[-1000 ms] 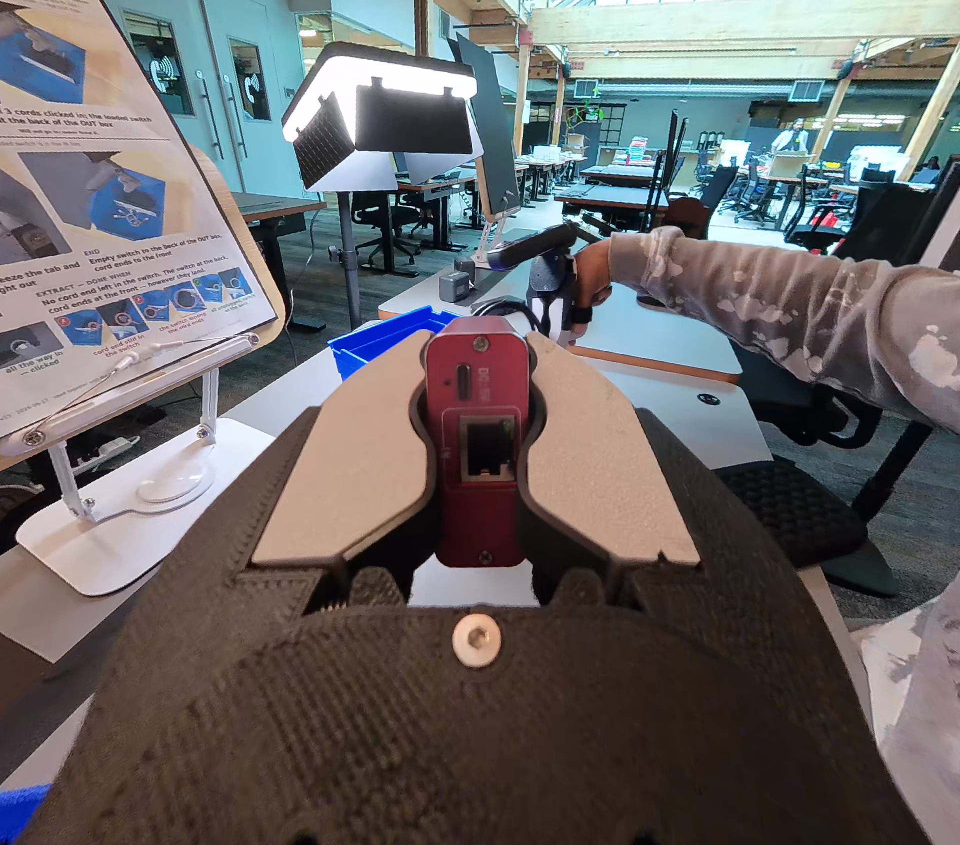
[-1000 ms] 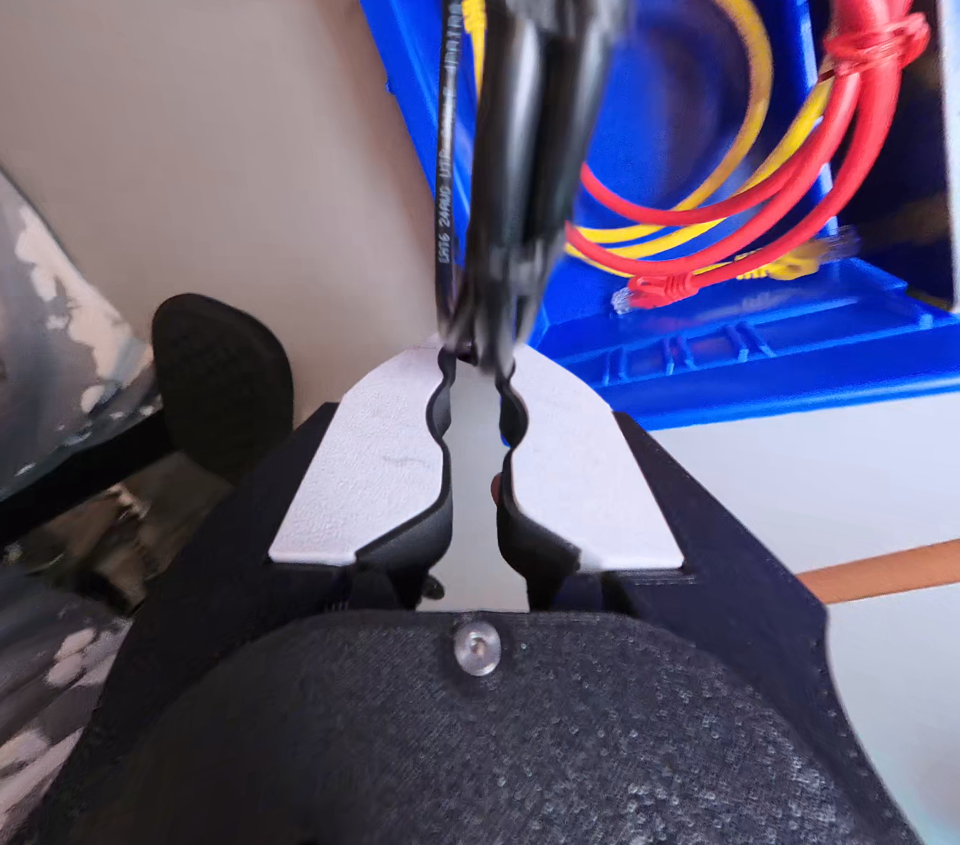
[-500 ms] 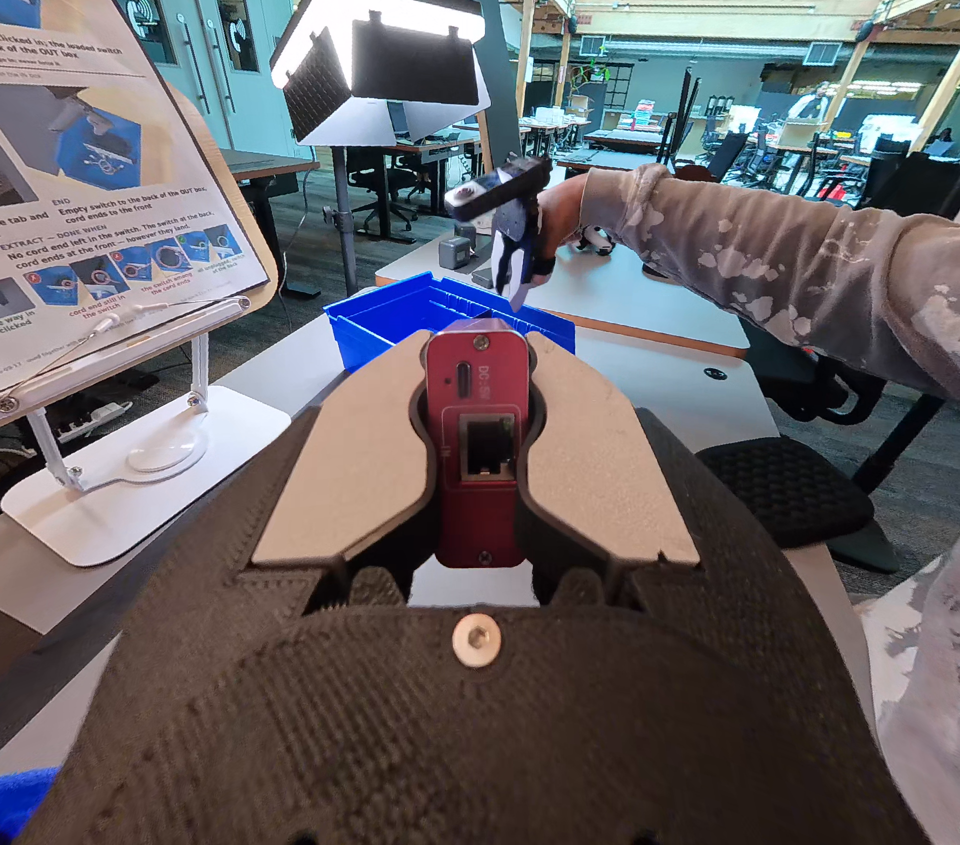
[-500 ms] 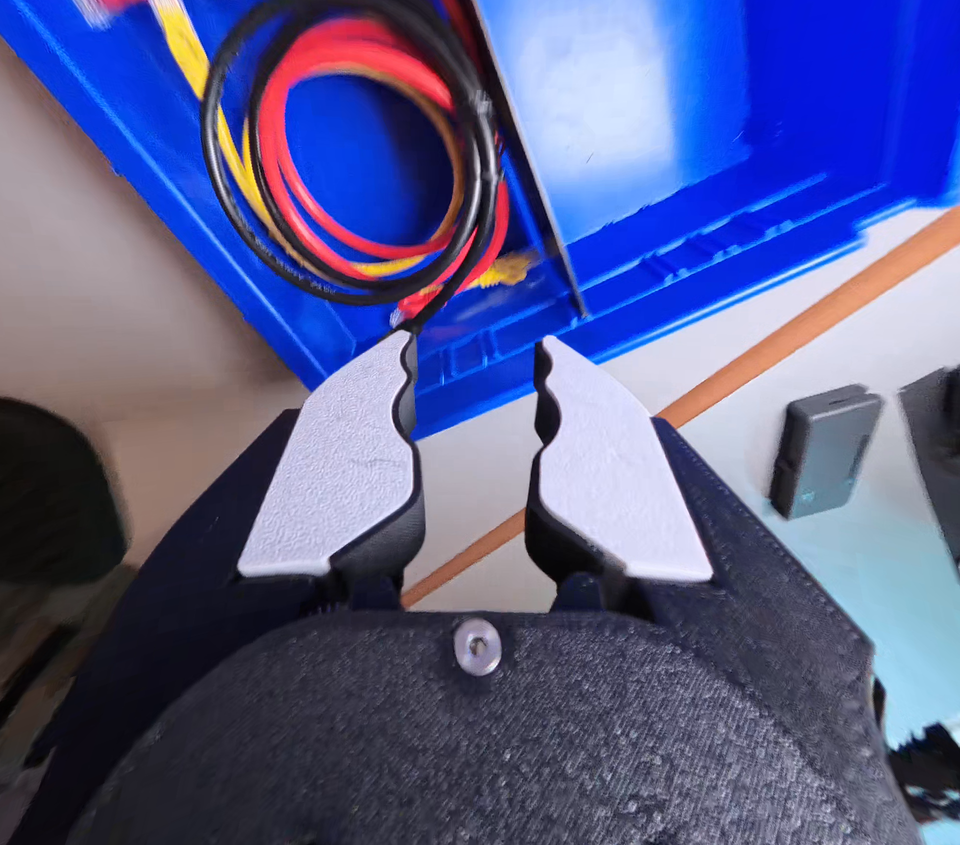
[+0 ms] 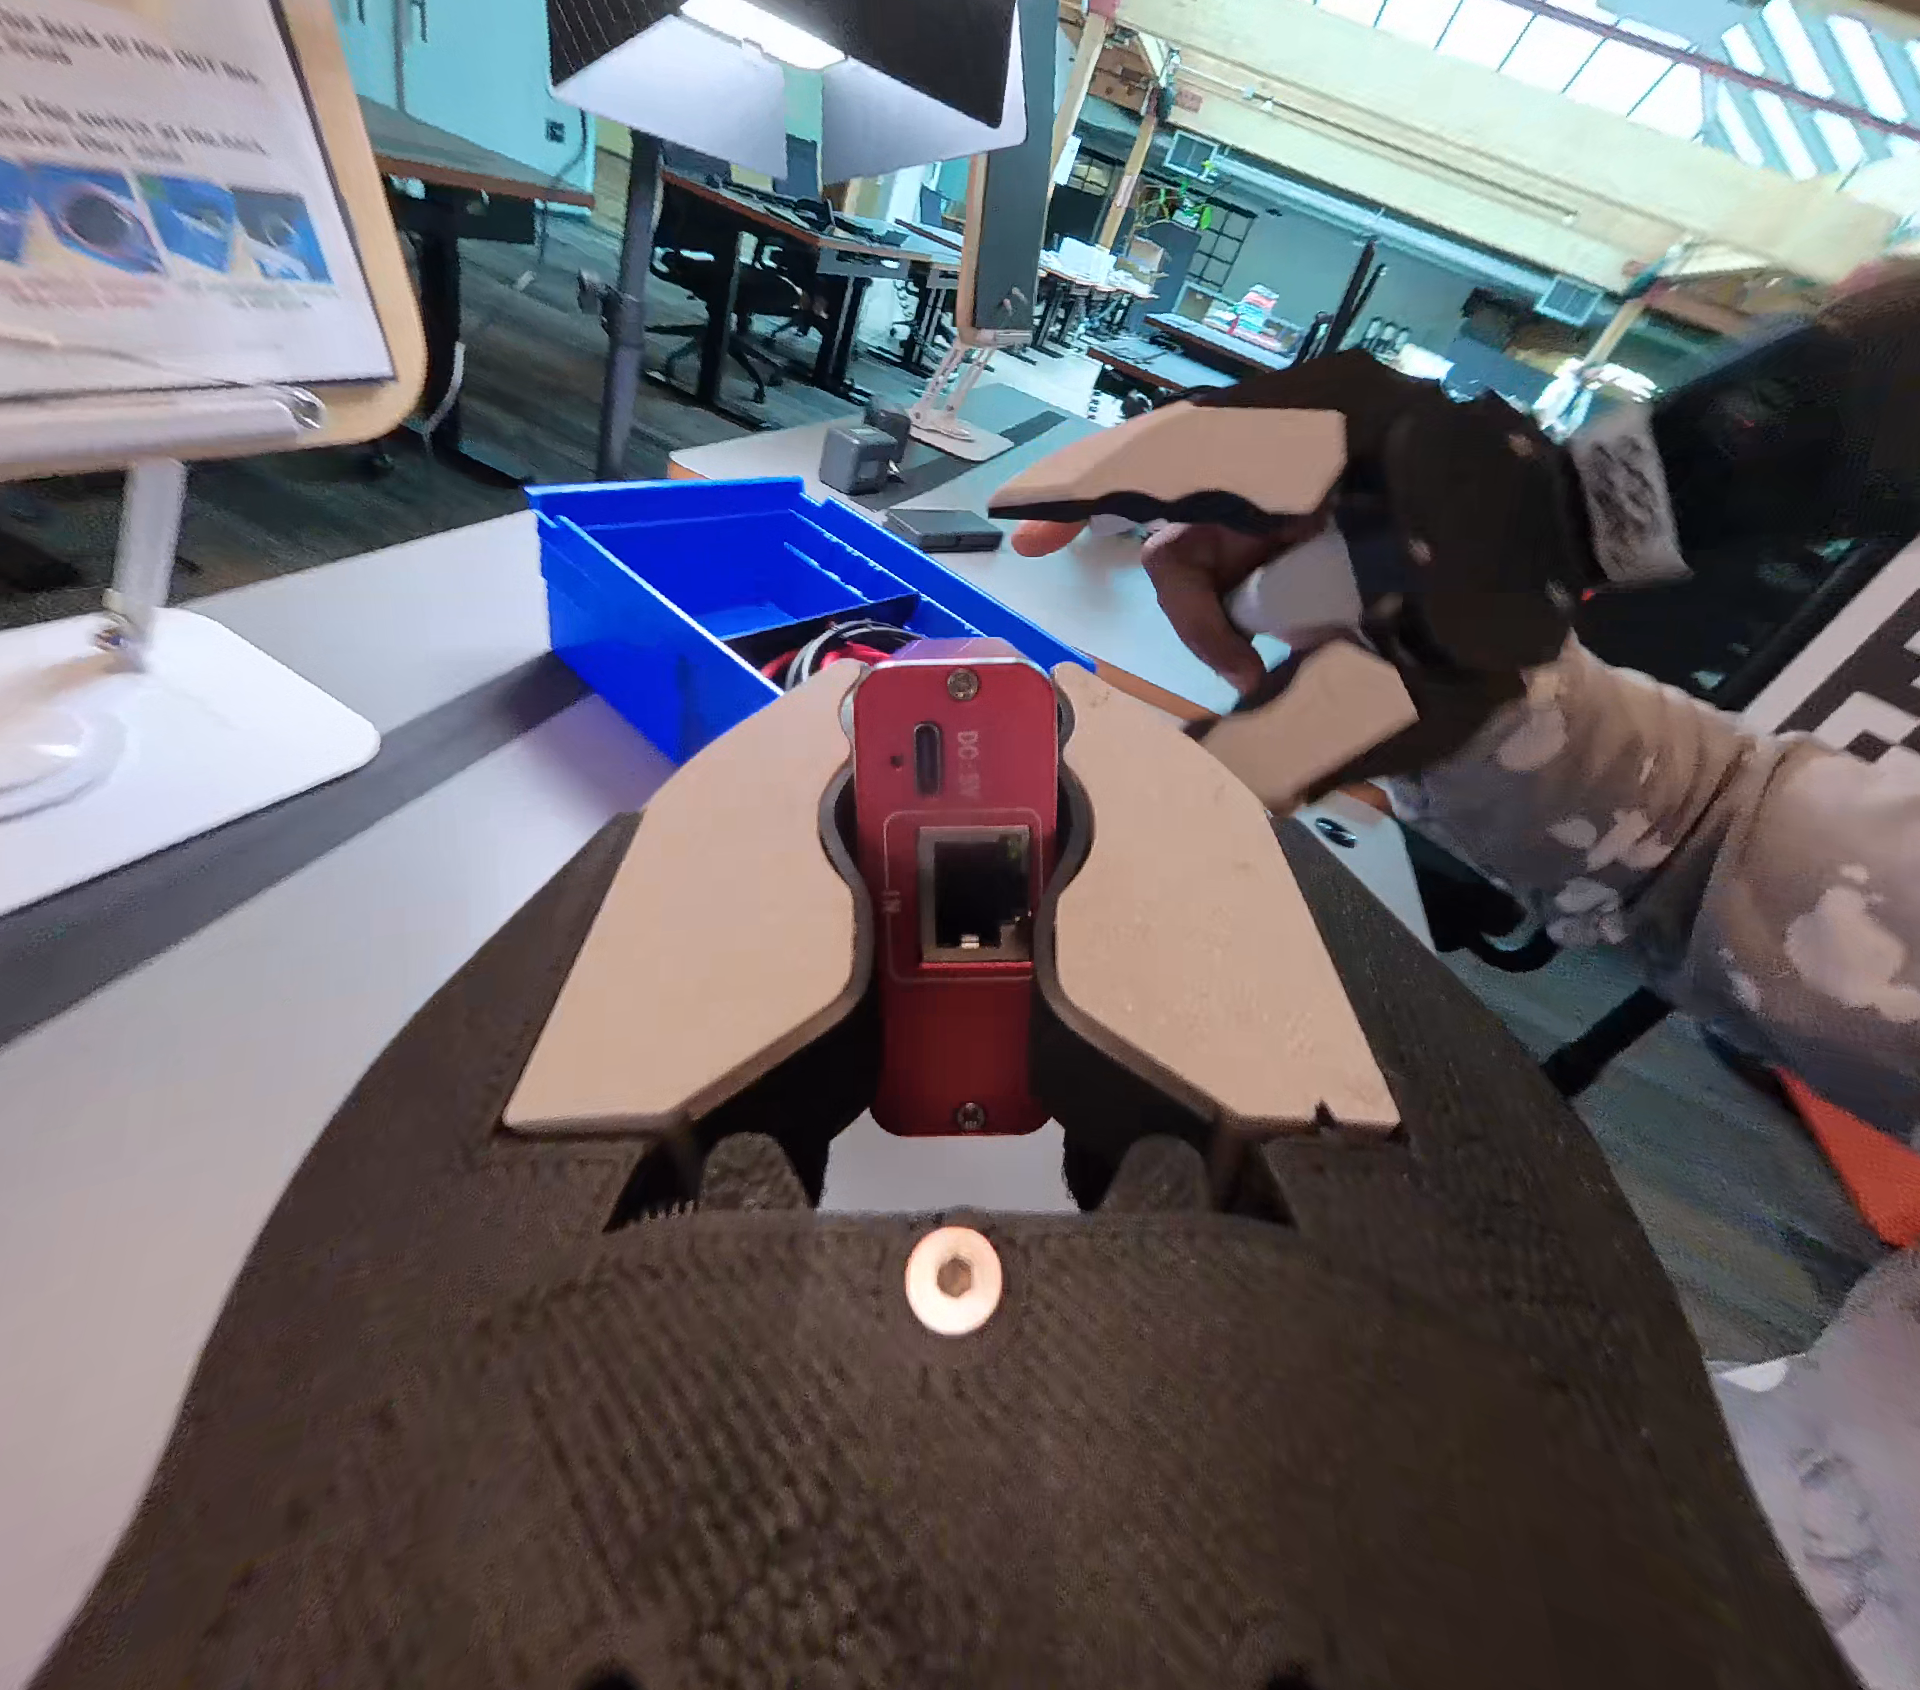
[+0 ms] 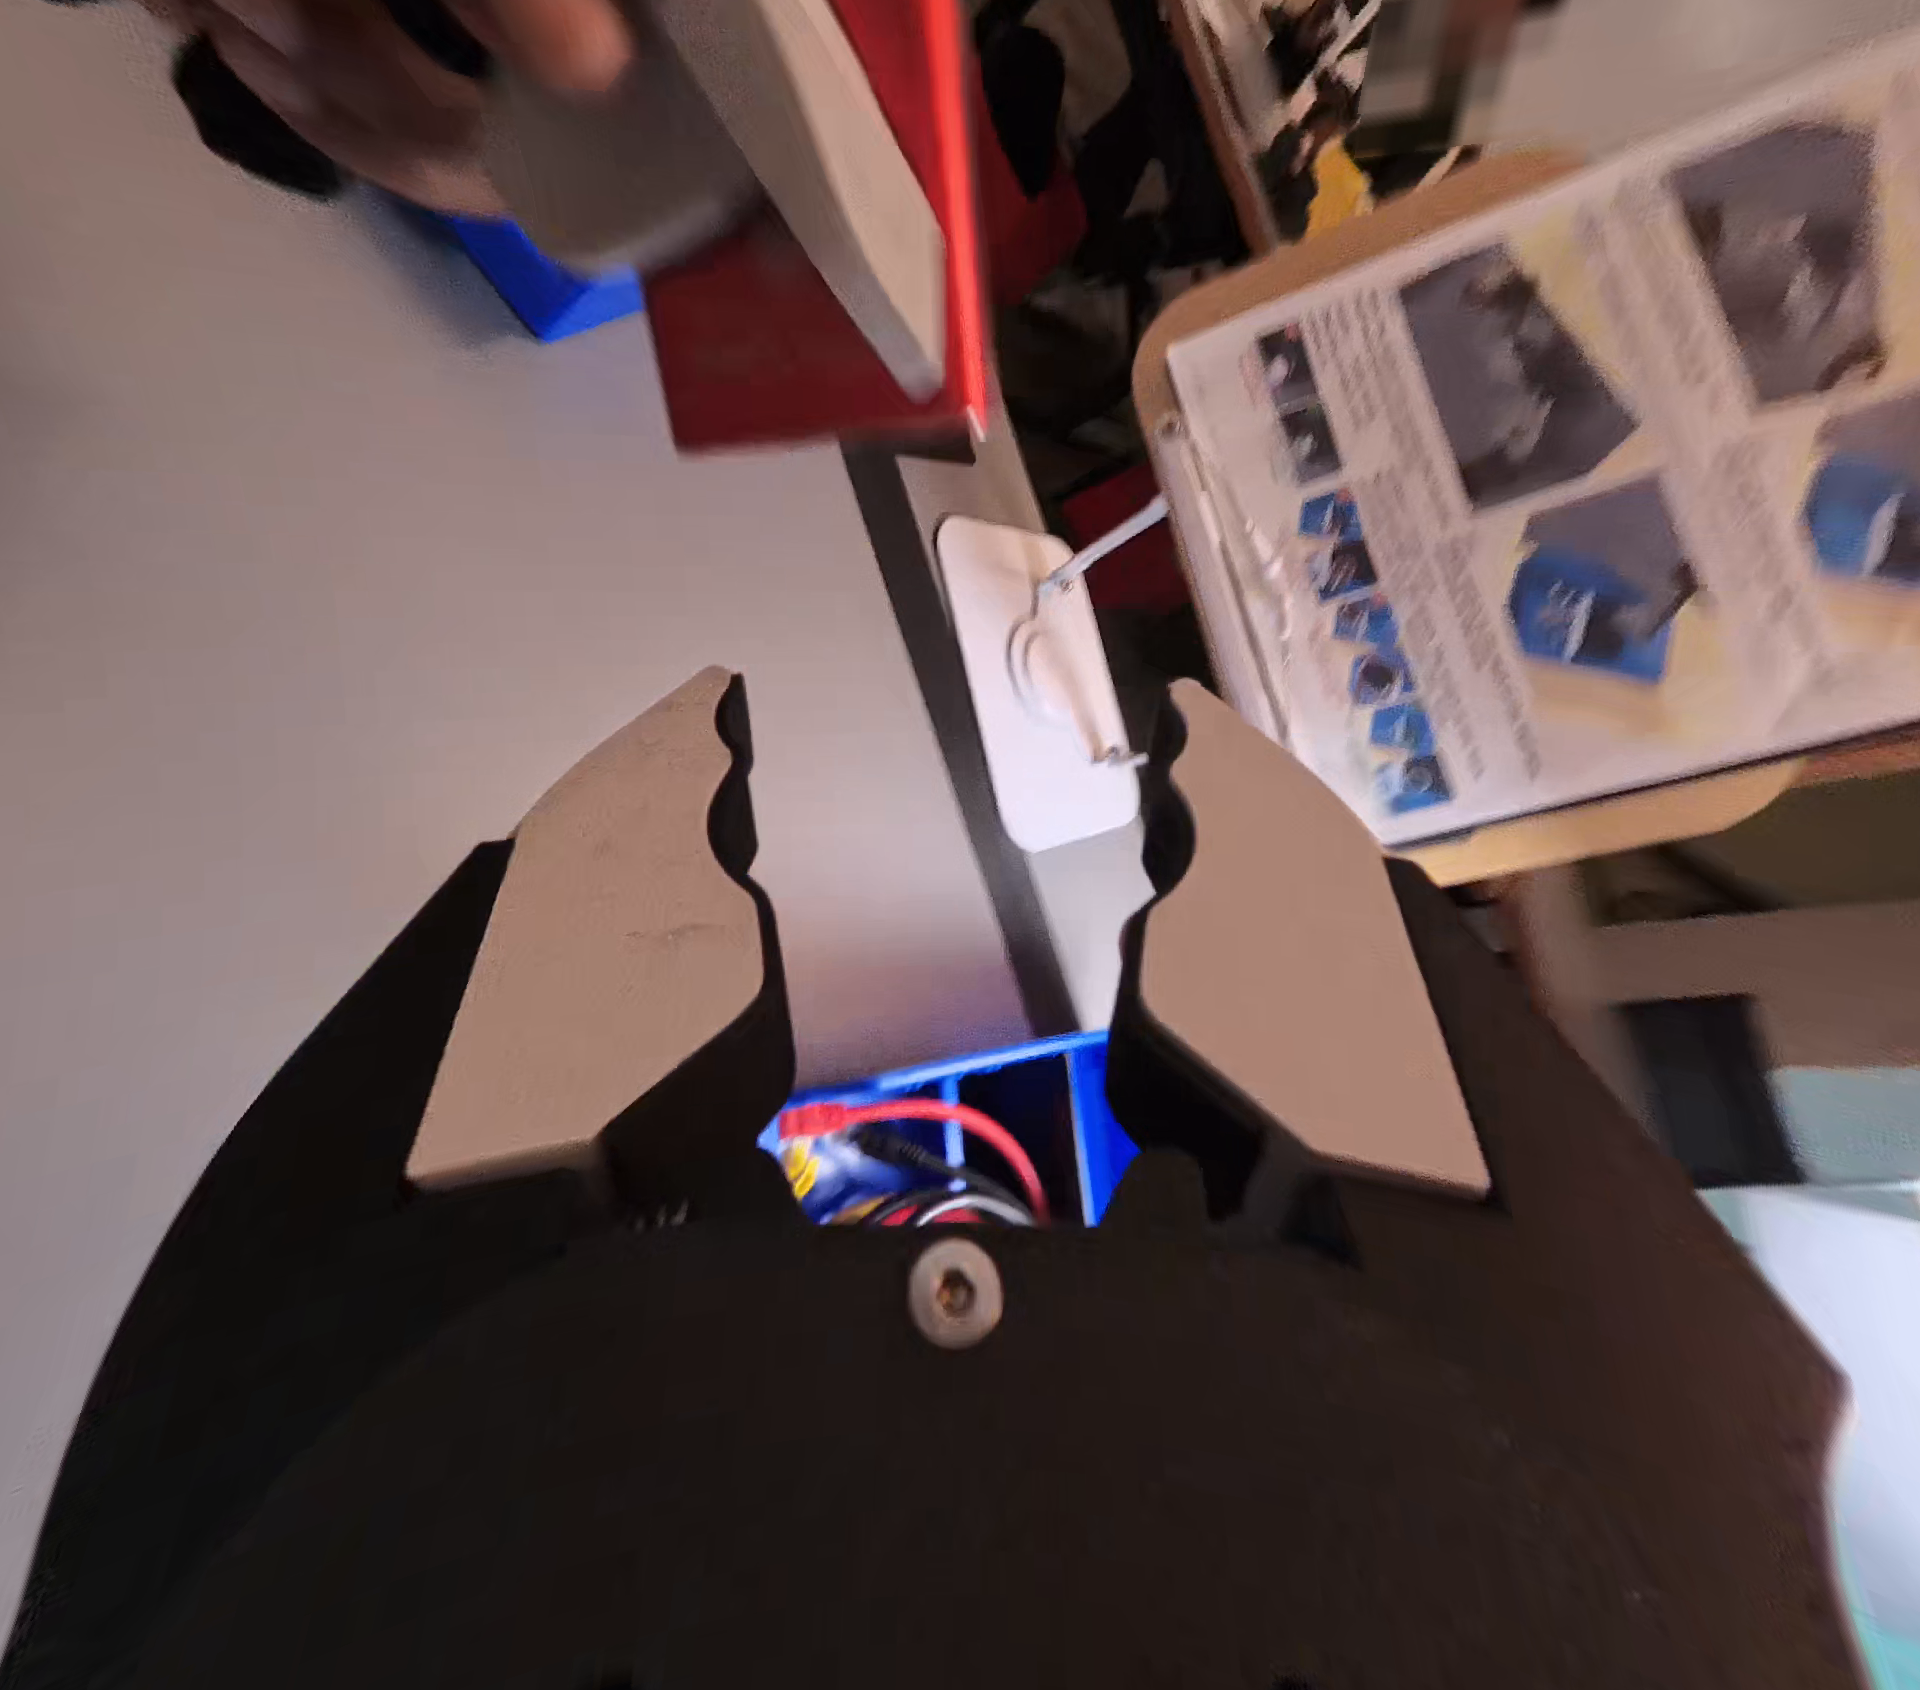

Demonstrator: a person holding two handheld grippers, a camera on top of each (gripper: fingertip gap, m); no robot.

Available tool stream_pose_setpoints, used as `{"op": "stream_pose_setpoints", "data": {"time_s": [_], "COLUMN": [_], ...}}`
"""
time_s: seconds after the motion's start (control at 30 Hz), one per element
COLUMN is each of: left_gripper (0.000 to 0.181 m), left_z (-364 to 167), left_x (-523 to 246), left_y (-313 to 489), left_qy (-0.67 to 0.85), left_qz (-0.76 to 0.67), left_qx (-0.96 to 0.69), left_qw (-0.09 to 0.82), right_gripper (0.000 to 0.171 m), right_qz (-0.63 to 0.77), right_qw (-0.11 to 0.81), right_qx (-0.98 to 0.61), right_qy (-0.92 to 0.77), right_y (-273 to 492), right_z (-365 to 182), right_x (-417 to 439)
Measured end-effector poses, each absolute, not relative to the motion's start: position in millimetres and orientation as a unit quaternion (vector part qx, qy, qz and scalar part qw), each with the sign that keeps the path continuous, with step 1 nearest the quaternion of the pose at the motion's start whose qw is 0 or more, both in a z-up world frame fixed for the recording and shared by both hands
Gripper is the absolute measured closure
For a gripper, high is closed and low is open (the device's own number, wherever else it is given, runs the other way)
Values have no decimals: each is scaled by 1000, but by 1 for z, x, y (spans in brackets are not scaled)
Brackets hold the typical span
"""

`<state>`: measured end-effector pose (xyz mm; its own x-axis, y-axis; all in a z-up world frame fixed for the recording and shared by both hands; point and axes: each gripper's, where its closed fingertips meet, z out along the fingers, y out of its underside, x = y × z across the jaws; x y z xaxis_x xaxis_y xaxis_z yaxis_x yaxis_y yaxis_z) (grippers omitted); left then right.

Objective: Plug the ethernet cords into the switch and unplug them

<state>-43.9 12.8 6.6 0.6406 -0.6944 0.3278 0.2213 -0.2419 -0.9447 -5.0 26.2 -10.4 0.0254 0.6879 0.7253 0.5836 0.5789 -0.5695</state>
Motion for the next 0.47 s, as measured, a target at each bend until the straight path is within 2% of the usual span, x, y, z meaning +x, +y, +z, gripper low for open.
{"op": "stream_pose_setpoints", "data": {"time_s": [0.1, 0.4, 0.47], "left_gripper": [152, 151, 146], "left_z": [-3, -12, -13], "left_x": [-28, -8, -10], "left_y": [13, 12, 13], "left_qy": [167, 179, 185], "left_qz": [-414, -407, -400], "left_qx": [-691, -699, -702], "left_qw": [569, 560, 560], "right_gripper": [96, 102, 102], "right_qz": [13, -1, 0], "right_qw": [575, 547, 534], "right_qx": [-411, -410, -422], "right_qy": [-708, -730, -733], "right_y": [5, 3, 7], "right_z": [-12, -34, -33], "right_x": [-28, -46, -41]}}
